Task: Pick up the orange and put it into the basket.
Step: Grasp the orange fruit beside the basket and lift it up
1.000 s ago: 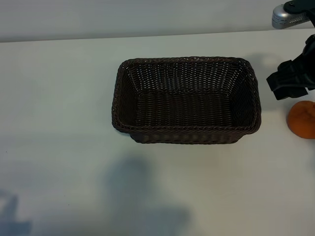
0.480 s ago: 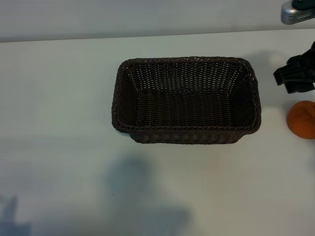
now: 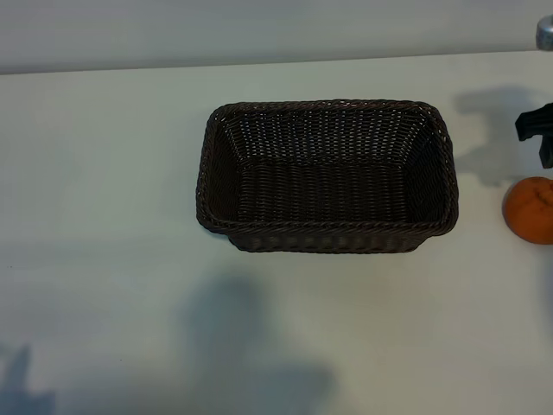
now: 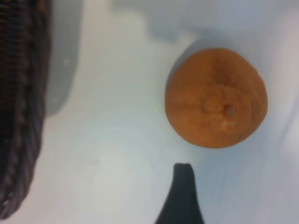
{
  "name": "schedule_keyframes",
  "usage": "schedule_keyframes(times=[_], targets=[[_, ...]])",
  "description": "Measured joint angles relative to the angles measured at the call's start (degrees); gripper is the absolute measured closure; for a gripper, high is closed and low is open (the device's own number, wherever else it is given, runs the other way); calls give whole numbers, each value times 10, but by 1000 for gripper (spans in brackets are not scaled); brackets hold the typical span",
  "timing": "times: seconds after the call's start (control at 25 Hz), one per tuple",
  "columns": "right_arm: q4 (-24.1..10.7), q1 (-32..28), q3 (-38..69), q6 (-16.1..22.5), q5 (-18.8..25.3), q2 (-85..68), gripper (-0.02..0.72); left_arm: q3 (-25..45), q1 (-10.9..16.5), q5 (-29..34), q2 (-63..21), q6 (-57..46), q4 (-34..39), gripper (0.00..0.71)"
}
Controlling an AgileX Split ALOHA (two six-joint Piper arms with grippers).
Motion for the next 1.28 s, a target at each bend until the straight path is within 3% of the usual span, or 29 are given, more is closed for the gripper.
schedule_keyframes(times=[0.44, 0.68, 1.0, 1.12, 1.28], targets=[[8, -10, 0, 0, -47, 115, 132, 0, 0, 0, 0, 0, 0, 114], [11, -44, 0, 0, -67, 157, 132, 0, 0, 0, 0, 0, 0, 114], [54, -69, 0, -35, -77, 192, 134, 0, 0, 0, 0, 0, 0, 114], [59, -69, 0, -39, -77, 197, 197, 0, 0, 0, 0, 1, 0, 114], [59, -69, 0, -40, -73, 197, 449, 0, 0, 0, 0, 1, 0, 114]])
